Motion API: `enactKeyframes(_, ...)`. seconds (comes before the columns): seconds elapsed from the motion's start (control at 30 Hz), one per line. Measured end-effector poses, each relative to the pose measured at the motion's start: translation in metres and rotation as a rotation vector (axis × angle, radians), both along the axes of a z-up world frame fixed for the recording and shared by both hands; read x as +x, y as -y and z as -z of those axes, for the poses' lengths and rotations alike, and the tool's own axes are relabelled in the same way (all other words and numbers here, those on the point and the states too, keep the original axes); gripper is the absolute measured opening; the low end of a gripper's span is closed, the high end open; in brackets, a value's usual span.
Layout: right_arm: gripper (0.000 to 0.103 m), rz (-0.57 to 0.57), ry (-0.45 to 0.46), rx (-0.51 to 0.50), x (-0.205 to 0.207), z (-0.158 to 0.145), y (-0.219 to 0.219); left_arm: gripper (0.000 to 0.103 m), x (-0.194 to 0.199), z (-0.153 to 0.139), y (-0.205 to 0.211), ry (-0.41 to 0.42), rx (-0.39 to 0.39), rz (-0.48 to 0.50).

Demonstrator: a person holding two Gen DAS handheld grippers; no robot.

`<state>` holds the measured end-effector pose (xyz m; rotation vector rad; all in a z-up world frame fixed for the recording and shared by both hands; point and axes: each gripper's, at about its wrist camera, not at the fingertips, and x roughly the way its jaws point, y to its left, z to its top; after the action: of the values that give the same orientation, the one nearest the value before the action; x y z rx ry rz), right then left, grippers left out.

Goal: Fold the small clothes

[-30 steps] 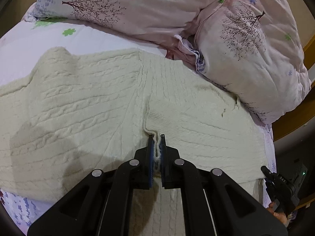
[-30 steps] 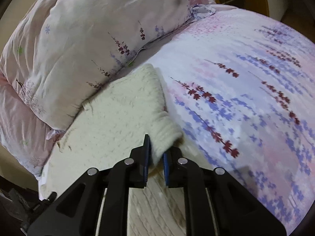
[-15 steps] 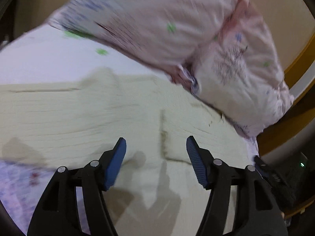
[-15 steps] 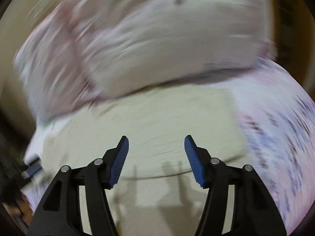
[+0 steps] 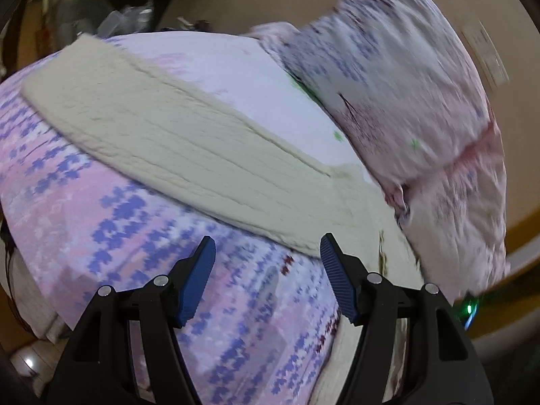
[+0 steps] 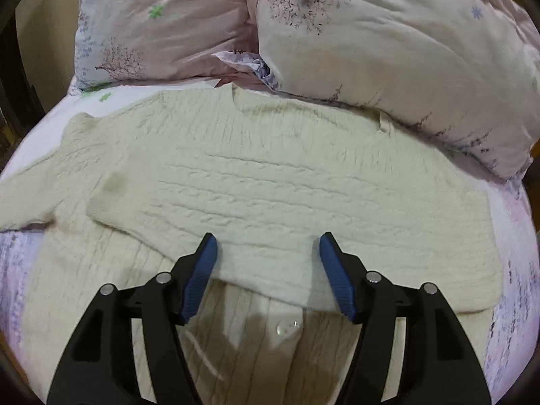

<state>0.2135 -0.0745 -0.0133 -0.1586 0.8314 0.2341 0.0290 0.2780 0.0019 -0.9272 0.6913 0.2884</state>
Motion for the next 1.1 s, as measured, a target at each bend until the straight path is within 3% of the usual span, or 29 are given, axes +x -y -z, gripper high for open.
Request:
enactKeyframes(0.17,0.065,0.035,-0.029,0.151,-0.007,-0.012,0.027,0.063,-0.009,0.010,-0.022,0.020,-0.093,-0.111)
enactKeyframes(0.37,0.067,0.037,-0.040,0.216,-0.015,-0.014,0.045,0.053,-0.021,0.020,-0.054,0.067,-0.213,-0.233)
enactKeyframes(0.53,0.067,0.031,-0.032,0.243,-0.021,-0.016,0.053,0.044,-0.025,0.021,-0.070,0.074,-0.263,-0.287)
enactKeyframes(0.67,0.067,0.028,-0.027,0.254,-0.023,-0.019,0.058,0.027,-0.025,0.021,-0.075,0.055,-0.256,-0.315)
enactKeyframes(0.7,0.067,0.028,-0.025,0.256,-0.024,-0.019,0.059,0.014,-0.025,0.020,-0.076,0.050,-0.254,-0.318)
enactKeyframes(0.73,0.067,0.028,-0.022,0.257,-0.025,-0.020,0.061,0.009,-0.024,0.019,-0.077,0.053,-0.248,-0.317)
enactKeyframes(0.87,0.068,0.039,-0.002,0.266,-0.028,-0.025,0.072,0.006,-0.023,0.003,-0.075,0.082,-0.196,-0.317)
enactKeyframes(1.1,0.069,0.066,0.028,0.294,-0.035,-0.032,0.095,0.004,0.008,-0.057,-0.050,0.173,-0.035,-0.234)
